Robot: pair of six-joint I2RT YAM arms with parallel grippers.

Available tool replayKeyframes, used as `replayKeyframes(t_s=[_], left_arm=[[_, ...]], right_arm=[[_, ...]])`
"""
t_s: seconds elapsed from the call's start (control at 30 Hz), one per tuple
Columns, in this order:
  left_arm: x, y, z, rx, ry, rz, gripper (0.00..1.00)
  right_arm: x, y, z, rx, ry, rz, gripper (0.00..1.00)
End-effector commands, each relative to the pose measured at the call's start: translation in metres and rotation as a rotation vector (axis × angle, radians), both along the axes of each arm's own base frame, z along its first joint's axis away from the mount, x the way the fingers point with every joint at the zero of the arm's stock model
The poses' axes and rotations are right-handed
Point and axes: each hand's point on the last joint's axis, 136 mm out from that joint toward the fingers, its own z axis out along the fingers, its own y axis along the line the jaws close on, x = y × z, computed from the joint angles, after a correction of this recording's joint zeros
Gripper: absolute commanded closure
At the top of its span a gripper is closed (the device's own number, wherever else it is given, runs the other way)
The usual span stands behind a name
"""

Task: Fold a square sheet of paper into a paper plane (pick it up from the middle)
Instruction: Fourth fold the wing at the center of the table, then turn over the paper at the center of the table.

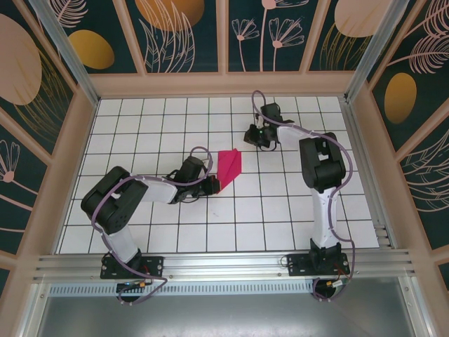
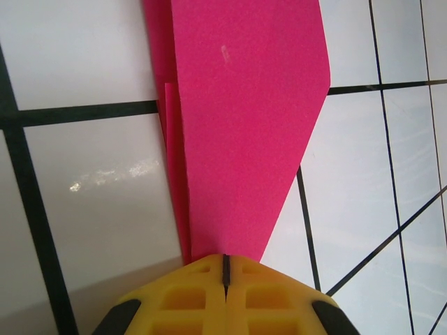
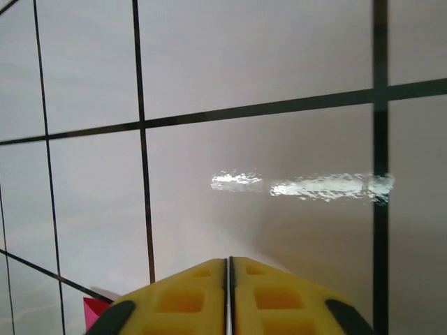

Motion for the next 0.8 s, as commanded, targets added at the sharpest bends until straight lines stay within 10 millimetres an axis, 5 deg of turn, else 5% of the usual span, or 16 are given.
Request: replayKeyframes(t_s=[0.0,0.3,0.53,0.77], left_arm=[[-0.013,0.01,-0.008,0.067,0.055,-0.009,0.88],[0.032,0.009,0.082,-0.023,-0.193,0.128,0.44],[0.041,0.057,0.097,0.032,-0.288,0.303,0.12],[0.033,0.097,0.097,0.063,-0.323,0.404,0.02]], right_arm=[[-0.01,-0.001,0.046,0.001,-0.096,0.009,0.8],[-0.078,0.004,0.065,0.091,-0.12,0.024,0.46],[-0.109,0.037,0.048,0.145,-0.06,0.052,0.39],[-0.108,0.061,0.025,0.152,0.029,0.028,0.5]])
